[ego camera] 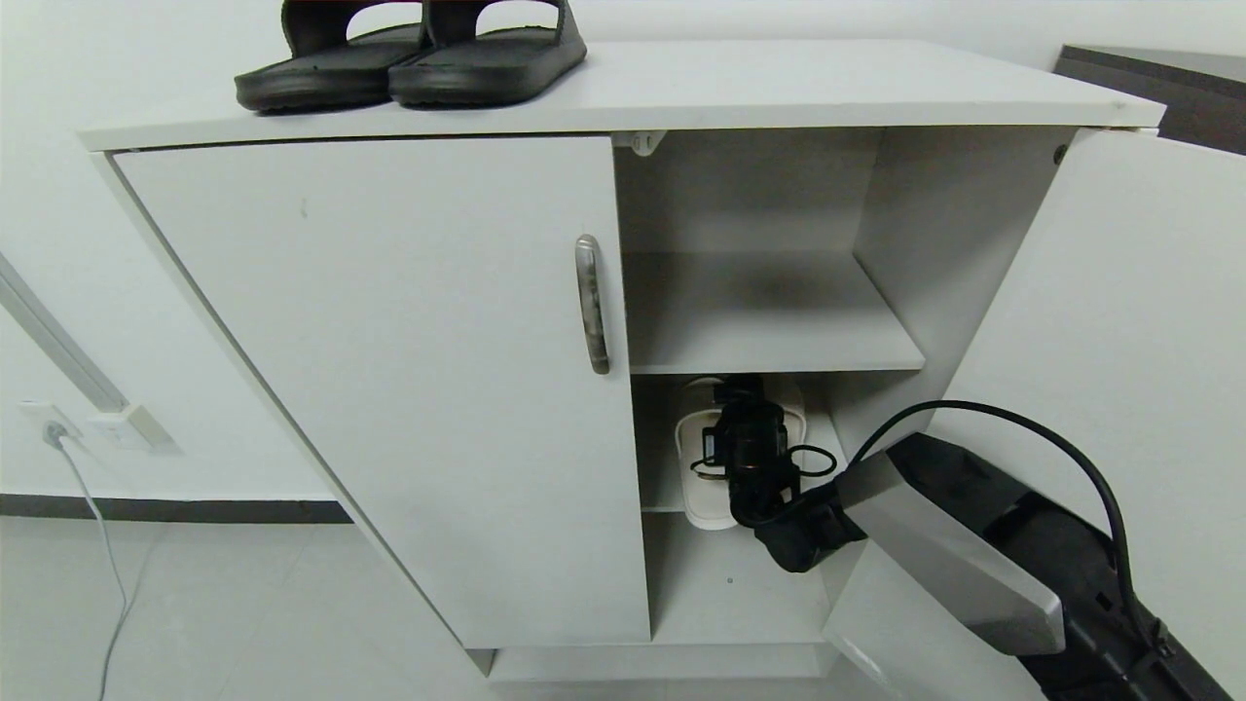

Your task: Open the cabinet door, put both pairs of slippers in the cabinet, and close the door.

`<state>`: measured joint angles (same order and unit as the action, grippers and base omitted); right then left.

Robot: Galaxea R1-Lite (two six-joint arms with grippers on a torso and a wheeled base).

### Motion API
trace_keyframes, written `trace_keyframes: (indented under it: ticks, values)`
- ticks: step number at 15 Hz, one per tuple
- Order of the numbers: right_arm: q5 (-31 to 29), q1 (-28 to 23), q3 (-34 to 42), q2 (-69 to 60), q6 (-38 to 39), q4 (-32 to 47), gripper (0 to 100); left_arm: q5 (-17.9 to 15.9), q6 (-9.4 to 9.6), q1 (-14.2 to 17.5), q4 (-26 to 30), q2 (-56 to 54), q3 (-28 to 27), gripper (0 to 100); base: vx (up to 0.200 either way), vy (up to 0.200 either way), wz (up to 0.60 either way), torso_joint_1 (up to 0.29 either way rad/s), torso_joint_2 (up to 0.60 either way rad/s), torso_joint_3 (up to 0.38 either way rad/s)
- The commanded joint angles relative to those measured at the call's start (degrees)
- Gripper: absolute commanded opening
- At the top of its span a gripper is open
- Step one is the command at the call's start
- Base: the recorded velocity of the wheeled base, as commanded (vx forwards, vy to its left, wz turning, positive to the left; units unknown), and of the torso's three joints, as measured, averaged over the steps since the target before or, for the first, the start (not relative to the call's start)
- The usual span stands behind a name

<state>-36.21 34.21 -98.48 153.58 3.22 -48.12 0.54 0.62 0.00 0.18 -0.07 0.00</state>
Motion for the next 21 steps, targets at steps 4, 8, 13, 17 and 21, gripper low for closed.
trace_keyframes:
  ticks: [4,8,13,17,21]
  values:
    - [0.08,0.07,0.48,-0.65,0.21,-0.14,0,-0.01,-0.01,0.00,-0.01,0.07,0.00,0,0.000,0.000,0.00,0.000,0.00,0.000]
    - [0.08,0.69,4.78,-2.41,0.21,-1.28,100,-0.01,-0.01,0.00,-0.01,0.07,0.00,0,0.000,0.000,0.00,0.000,0.00,0.000]
    - [0.00,3.41,18.58,-10.49,0.21,-7.87,100,-0.01,-0.01,0.00,-0.01,0.07,0.00,0,0.000,0.000,0.00,0.000,0.00,0.000]
    - [-0.27,6.49,33.70,-19.37,0.21,-15.78,100,-0.27,-0.01,0.00,-0.01,0.07,0.00,0,0.000,0.000,0.00,0.000,0.00,0.000]
    - [-0.18,10.79,49.17,-27.28,0.65,-21.76,100,-0.36,-0.01,0.00,-0.01,0.07,0.00,0,0.000,0.000,0.00,0.000,0.00,0.000]
